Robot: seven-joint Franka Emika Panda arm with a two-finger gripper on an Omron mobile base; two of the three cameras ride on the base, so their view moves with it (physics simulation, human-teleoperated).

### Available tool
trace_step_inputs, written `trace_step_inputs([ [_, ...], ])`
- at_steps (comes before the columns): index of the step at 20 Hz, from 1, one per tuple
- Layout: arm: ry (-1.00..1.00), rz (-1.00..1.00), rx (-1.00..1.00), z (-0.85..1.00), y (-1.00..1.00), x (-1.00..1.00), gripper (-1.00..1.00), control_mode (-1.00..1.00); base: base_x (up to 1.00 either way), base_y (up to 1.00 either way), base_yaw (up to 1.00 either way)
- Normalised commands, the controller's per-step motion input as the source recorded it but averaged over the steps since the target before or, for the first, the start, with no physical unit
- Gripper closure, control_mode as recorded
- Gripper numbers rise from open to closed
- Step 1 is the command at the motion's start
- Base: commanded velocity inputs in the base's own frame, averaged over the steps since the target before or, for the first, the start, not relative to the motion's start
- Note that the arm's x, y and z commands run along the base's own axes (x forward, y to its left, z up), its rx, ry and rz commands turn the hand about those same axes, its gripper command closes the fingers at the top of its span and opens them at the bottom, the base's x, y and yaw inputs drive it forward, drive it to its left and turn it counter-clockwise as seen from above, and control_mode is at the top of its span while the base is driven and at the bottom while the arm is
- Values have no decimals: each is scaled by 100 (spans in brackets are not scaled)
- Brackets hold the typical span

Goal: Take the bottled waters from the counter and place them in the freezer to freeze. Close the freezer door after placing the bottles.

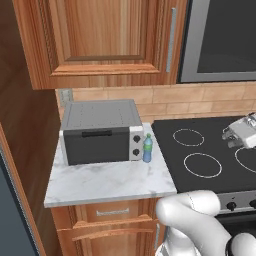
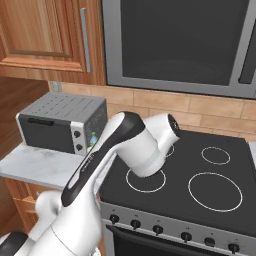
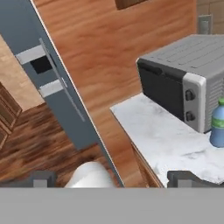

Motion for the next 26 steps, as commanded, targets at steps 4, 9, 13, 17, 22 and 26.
trace_step_inputs([
  [4, -33, 0, 11, -36, 0, 23, -100, -100, 0, 0, 0],
  [9, -29, 2, 14, -20, 0, 31, -100, -100, 0, 0, 0],
  [13, -17, 1, 11, -11, 0, 39, -100, -100, 0, 0, 0],
  [17, -3, 0, 2, -3, 0, 14, -100, -100, 0, 0, 0],
  [22, 3, 0, 0, 0, 0, 11, -100, -100, 0, 0, 0],
  [26, 9, 0, 0, 0, 0, 52, -100, -100, 0, 0, 0],
])
